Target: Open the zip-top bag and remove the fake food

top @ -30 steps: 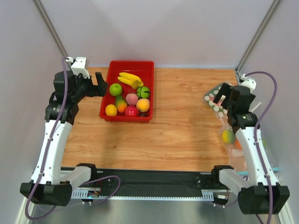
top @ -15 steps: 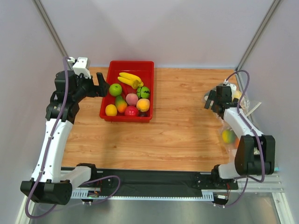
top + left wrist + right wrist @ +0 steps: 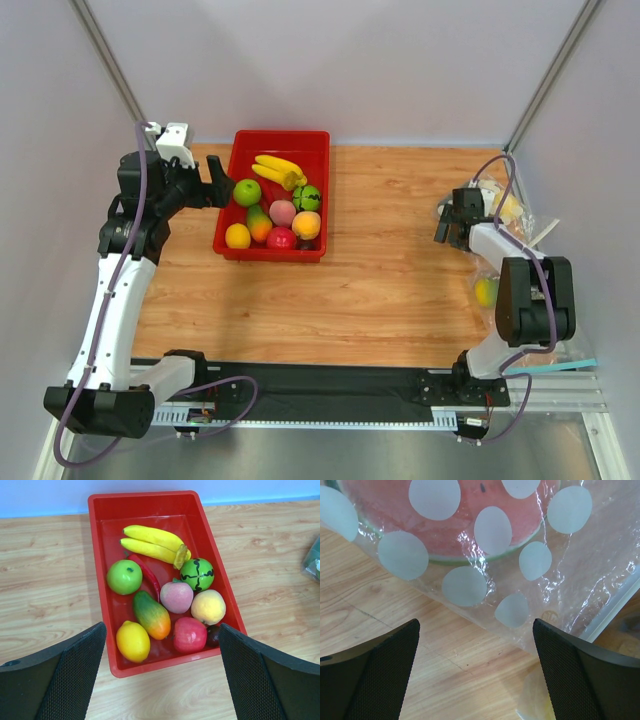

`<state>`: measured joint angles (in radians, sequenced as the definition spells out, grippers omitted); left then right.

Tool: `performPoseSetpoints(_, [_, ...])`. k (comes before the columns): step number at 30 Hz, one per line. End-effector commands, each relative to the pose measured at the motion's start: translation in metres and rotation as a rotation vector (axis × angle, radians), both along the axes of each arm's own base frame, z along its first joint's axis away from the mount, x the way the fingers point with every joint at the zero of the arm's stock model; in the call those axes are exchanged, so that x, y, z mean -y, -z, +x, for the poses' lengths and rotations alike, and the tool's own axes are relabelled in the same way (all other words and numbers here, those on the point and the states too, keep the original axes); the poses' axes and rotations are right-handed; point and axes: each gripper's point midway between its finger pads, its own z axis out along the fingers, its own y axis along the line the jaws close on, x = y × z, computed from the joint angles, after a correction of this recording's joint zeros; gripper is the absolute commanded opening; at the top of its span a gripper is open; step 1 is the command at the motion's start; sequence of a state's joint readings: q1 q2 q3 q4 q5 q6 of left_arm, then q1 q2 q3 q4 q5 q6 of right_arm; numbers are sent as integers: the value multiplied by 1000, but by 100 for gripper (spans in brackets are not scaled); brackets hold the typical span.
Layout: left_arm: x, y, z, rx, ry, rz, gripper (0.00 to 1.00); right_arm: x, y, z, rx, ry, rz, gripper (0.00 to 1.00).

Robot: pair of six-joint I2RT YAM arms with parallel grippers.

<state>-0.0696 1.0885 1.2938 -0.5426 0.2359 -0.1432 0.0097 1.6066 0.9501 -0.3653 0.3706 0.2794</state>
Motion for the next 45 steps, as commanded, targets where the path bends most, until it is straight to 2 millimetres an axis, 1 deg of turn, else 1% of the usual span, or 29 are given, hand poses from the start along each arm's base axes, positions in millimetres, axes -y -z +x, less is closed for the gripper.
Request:
performPoseSetpoints(1, [0,-7,0,18,4,-10,99,19,-13,23,81,45,-45,96])
performPoseSetpoints(5, [0,-6,0,16,2,-9,99,29,-6,28,92,75,-33,90])
performPoseSetpoints(8, [0,-5,1,14,2,-6,99,35,-1,30,88,92,-21,81])
performPoseSetpoints(9, [0,-5,1,14,1,-7,99,36,2,31,84,95,-17,72])
performPoseSetpoints(11, [0,-4,1,11,1,-7,99,38,3,31,87,96,-9,60])
performPoseSetpoints(12, [0,-4,2,11,1,-7,99,36,3,32,92,88,2,47])
performPoseSetpoints(14, [0,-5,1,12,1,-8,99,32,3,33,99,72,18,34])
performPoseSetpoints(15, [0,-4,2,11,1,-7,99,31,3,34,101,66,26,14])
performPoseSetpoints(16, [0,-3,2,9,1,-8,99,30,3,34,101,64,29,3])
performPoseSetpoints(17, [0,-4,2,11,2,-8,100,29,2,35,103,56,32,0])
performPoseSetpoints(20, [0,-4,2,10,2,-9,99,22,-4,39,127,29,62,0])
performPoseSetpoints(23, [0,-5,1,16,5,-1,99,10,-14,41,162,-11,114,0])
performPoseSetpoints(26, [-1,-6,-1,25,8,8,100,-10,-27,44,206,-59,193,0])
performPoseSetpoints(28, [0,-6,-2,30,18,14,99,-32,-38,47,238,-120,251,0])
performPoseSetpoints(29, [1,-6,-3,34,27,16,96,-40,-40,47,246,-136,266,0])
performPoseSetpoints(31, [5,-7,-3,41,50,11,93,-58,-48,51,262,-175,297,0])
performPoseSetpoints(32, [6,-7,-4,40,57,8,93,-76,-50,52,261,-215,312,0])
performPoseSetpoints(33, [8,-6,-3,40,63,4,93,-84,-48,53,255,-222,327,0])
performPoseSetpoints(34, [10,-7,-4,41,75,-5,93,-99,-48,54,253,-248,338,0])
performPoseSetpoints(35, [12,-6,-3,37,81,-10,93,-106,-53,59,262,-257,345,0])
performPoseSetpoints(37, [16,-4,-3,30,99,-14,93,-137,-49,60,241,-305,408,0])
performPoseSetpoints(38, [18,-3,-3,27,103,-17,93,-147,-54,66,254,-320,425,0])
performPoseSetpoints(39, [19,-3,-3,25,105,-18,93,-158,-50,68,239,-335,440,0])
performPoseSetpoints(40, [20,-2,-3,24,112,-17,93,-178,-51,67,236,-360,461,0])
performPoseSetpoints(41, [21,-1,-3,20,115,-18,93,-190,-58,73,250,-375,474,0])
performPoseSetpoints(42, [22,-2,-3,23,116,-19,93,-201,-51,74,233,-387,488,0])
performPoseSetpoints(43, [23,-1,-3,20,121,-18,93,-223,-51,70,222,-412,518,0])
performPoseSetpoints(44, [24,1,-3,15,123,-20,93,-235,-45,72,212,-427,537,0])
performPoseSetpoints(45, [25,1,-2,16,127,-19,93,-249,-51,75,221,-447,563,0])
